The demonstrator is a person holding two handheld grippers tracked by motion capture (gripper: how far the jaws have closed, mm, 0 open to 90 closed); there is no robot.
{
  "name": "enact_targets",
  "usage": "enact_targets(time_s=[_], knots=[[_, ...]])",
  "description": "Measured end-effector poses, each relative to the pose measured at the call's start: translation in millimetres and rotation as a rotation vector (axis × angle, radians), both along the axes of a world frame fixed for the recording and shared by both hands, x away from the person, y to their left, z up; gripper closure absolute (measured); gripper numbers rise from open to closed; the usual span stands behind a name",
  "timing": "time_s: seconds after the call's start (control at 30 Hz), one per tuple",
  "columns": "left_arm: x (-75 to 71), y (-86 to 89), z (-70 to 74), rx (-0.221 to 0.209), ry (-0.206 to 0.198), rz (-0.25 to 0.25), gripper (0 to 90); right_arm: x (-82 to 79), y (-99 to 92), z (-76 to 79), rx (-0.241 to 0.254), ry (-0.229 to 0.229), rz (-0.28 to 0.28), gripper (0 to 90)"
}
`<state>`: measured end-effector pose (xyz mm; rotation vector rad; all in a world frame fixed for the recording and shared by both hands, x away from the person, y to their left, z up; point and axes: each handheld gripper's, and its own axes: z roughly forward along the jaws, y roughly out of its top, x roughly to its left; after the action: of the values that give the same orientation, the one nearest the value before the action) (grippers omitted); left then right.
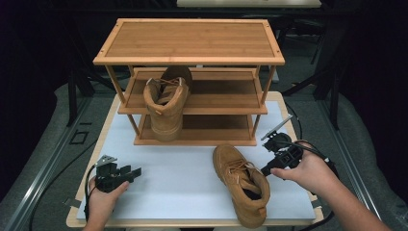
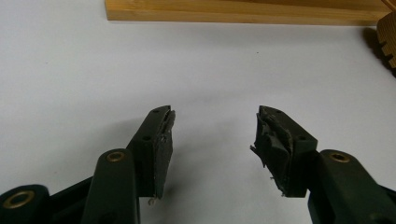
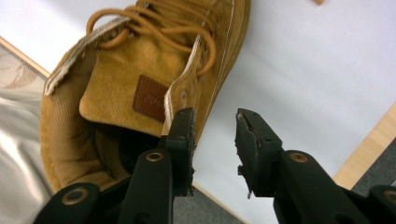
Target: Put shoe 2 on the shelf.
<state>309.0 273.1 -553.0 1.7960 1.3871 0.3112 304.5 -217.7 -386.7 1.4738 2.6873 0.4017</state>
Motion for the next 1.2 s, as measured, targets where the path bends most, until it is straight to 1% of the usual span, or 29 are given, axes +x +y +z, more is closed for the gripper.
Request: enact_targets(time_s=[0.1,0.2,0.27,0.33,0.4,0.43,0.53,0.6,0.67,0.7,0.77,0.8,0.83,0.97,1.03,1.17,1.2], knots=[[0.1,-0.6,-0.3,0.004,-0.004,0.0,46.1,-1.0,0.6,-0.2,-0.015,0.032,0.007,69.4],[-0.2,-0.9,-0.2,-0.001,-0.003,0.005,46.1,-1.7,0.7,2.4,-0.021,0.047,0.008,69.5],[-0.1,-0.5,-0.1,-0.003,-0.003,0.006,46.1,-2.7,0.9,6.2,-0.018,0.062,0.008,69.3],[-0.2,-0.3,-0.2,-0.004,-0.002,0.008,46.1,-4.1,2.1,11.1,-0.005,0.082,0.002,68.9],[-0.2,-0.3,0.0,-0.003,-0.003,0.007,46.1,-5.4,4.0,15.0,-0.009,0.093,0.008,69.0],[-0.3,-0.2,0.5,-0.001,0.0,0.004,46.1,-6.0,5.6,16.5,-0.011,0.108,0.005,69.0],[-0.4,-0.1,0.6,-0.003,-0.003,0.004,46.1,-6.1,9.7,15.9,-0.015,0.132,0.009,67.8],[-0.4,0.0,0.4,-0.004,-0.005,0.006,46.1,-5.4,13.2,11.5,-0.018,0.151,0.006,66.6],[-0.5,0.3,0.5,-0.005,-0.007,0.009,46.1,-4.2,16.2,3.0,-0.017,0.161,0.001,65.7],[-0.4,0.5,0.4,-0.006,-0.007,0.009,46.1,-3.5,17.6,-1.7,-0.024,0.161,-0.005,65.7],[-0.4,0.8,0.3,-0.006,-0.005,0.01,46.1,-2.0,18.0,-7.8,-0.022,0.162,-0.006,65.9],[-0.4,0.8,0.2,-0.006,-0.005,0.01,46.1,-1.2,18.3,-11.6,-0.02,0.167,-0.013,66.0],[-0.3,0.8,0.1,-0.006,-0.005,0.011,46.1,-0.1,18.3,-16.4,-0.028,0.171,-0.012,66.5],[-0.1,0.6,0.0,-0.006,-0.006,0.011,46.1,1.3,19.4,-28.6,-0.031,0.185,-0.028,67.0],[-0.1,0.4,0.0,-0.007,-0.006,0.011,46.1,1.4,19.9,-31.9,-0.026,0.188,-0.043,67.9],[-0.1,0.9,0.4,0.0,0.002,0.001,46.1,1.9,20.1,-32.4,-0.029,0.198,-0.068,68.7],[-0.1,0.8,0.4,0.001,0.002,0.001,46.0,2.5,19.7,-33.0,-0.029,0.199,-0.063,68.7]])
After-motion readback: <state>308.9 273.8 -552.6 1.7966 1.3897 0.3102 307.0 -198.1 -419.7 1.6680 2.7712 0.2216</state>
